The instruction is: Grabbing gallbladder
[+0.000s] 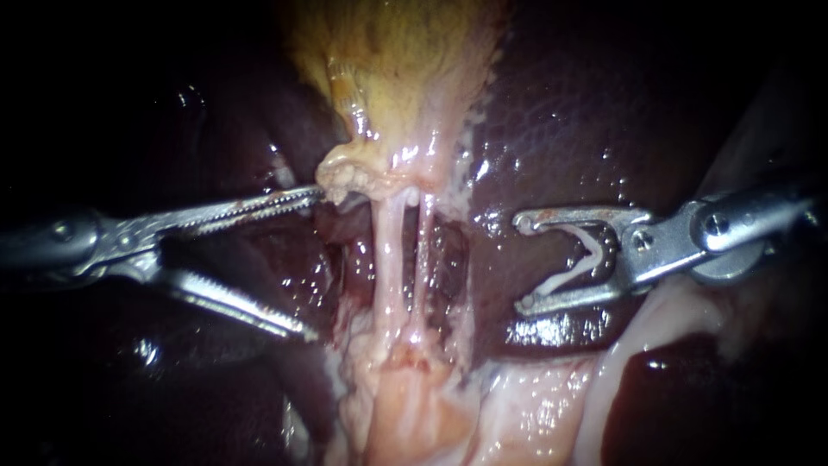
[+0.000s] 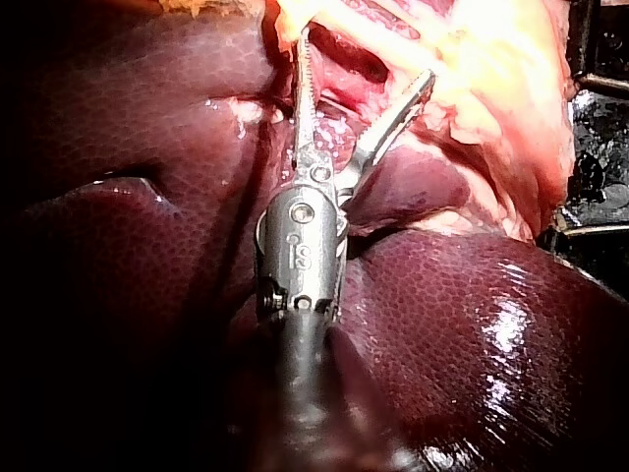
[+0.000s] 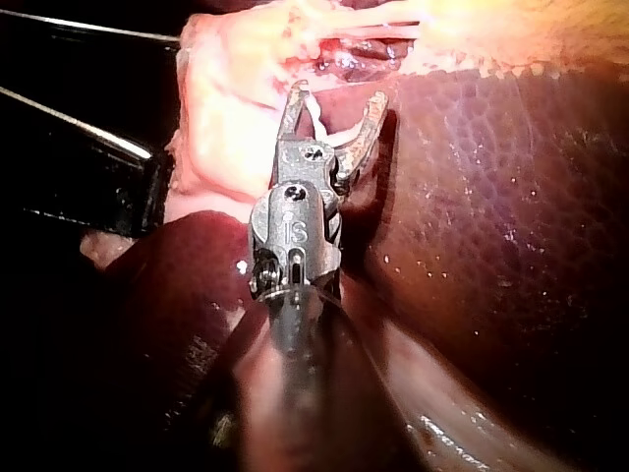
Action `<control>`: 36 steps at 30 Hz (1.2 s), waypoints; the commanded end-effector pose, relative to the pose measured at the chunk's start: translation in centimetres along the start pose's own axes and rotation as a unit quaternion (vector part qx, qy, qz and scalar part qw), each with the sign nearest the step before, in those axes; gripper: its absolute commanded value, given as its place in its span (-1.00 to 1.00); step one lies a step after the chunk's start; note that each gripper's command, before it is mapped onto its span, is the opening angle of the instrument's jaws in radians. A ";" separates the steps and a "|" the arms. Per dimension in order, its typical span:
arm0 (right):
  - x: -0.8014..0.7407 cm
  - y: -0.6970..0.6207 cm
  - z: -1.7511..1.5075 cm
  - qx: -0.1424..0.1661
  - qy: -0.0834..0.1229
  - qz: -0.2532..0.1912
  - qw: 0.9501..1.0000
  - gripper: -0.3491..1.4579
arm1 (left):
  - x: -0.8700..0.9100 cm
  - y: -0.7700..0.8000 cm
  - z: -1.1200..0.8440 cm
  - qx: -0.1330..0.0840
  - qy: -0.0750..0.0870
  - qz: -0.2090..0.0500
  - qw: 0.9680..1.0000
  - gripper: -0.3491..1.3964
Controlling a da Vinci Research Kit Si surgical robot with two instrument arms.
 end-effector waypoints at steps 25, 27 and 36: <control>-0.02 0.01 0.00 0.000 0.000 0.000 1.000 -0.06 | 0.19 -0.47 0.01 0.065 -0.009 -0.047 0.997 0.17; -0.02 0.01 0.00 0.000 0.000 0.000 1.000 -0.06 | 0.19 -0.50 0.05 0.067 -0.009 -0.050 0.996 0.14; -0.02 0.01 0.00 0.000 0.000 0.000 1.000 -0.06 | 0.20 -0.52 0.13 0.069 -0.008 -0.065 0.995 -0.25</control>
